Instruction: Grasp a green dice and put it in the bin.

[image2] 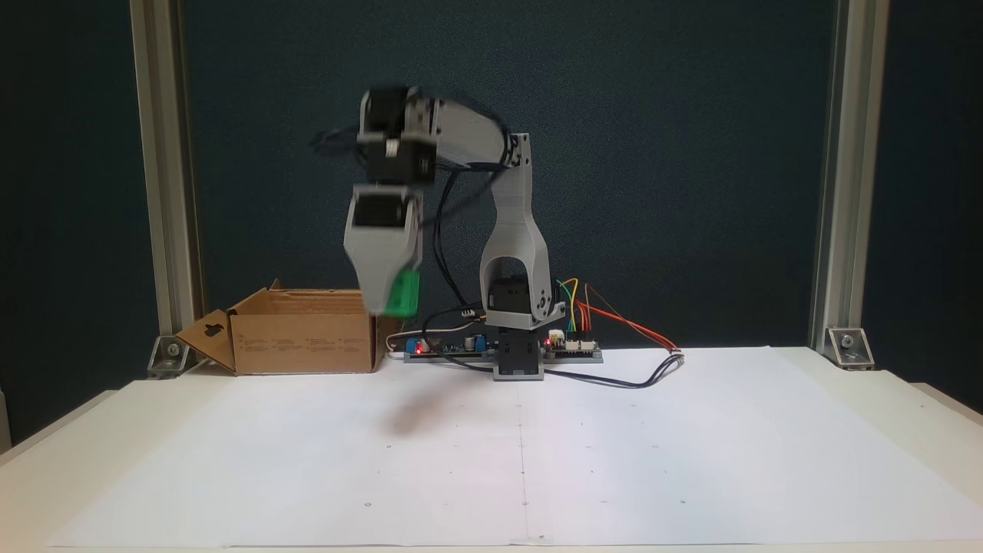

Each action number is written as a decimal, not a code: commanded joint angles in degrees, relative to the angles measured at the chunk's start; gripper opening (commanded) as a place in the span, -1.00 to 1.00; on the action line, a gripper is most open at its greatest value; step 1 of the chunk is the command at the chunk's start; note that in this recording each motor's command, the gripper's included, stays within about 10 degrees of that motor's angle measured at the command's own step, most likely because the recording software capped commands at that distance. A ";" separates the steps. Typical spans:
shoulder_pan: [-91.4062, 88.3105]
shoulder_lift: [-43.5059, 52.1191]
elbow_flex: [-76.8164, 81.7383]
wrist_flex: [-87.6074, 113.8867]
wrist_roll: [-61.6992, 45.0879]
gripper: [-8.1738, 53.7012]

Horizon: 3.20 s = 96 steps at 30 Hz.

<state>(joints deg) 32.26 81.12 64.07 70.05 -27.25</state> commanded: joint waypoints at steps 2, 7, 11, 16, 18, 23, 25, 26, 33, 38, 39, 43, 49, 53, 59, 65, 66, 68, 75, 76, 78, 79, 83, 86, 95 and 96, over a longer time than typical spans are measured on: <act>0.35 3.34 -3.25 3.34 1.93 -0.35; 7.12 3.34 -3.25 3.16 2.37 -0.35; 18.28 3.34 -3.25 2.90 2.29 -0.35; 37.42 3.34 -5.62 0.62 1.93 -0.35; 44.30 3.34 -7.21 0.18 1.85 -0.35; 57.57 1.14 -7.38 -4.04 1.85 -0.35; 63.19 -1.14 -7.38 -4.04 1.93 -0.35; 64.95 -2.11 -7.38 -3.96 1.93 -0.35; 71.72 -5.19 -7.38 -3.96 5.10 -0.35; 72.69 -7.56 -7.38 -3.96 8.00 -0.35; 72.69 -7.82 -7.38 -3.96 8.17 -0.35; 72.51 -8.53 -7.38 -4.66 8.17 -0.35; 72.25 -10.81 -7.29 -6.15 8.44 -0.08; 71.98 -11.95 -6.06 -6.86 8.44 0.58; 70.84 -11.95 -6.06 -13.45 12.83 0.70; 58.71 -2.46 -6.24 -18.37 22.85 0.69; 55.63 -0.62 -6.24 -18.37 23.55 0.69; 47.81 1.32 -6.15 -18.46 24.52 0.69; 19.09 8.26 -5.19 -18.54 24.52 0.69; 14.96 9.76 -4.75 -18.54 24.52 0.69; 6.52 12.13 -3.78 -18.54 24.52 0.69; 2.48 13.10 -3.78 -18.54 24.52 0.69; -14.06 14.41 -3.69 -19.07 24.79 0.70; -24.43 14.68 -3.16 -19.51 25.22 0.70; -38.50 23.29 23.47 -39.62 26.46 0.70; -38.41 25.49 28.48 -42.26 26.54 0.70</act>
<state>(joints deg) -5.89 102.57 92.37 34.28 -3.08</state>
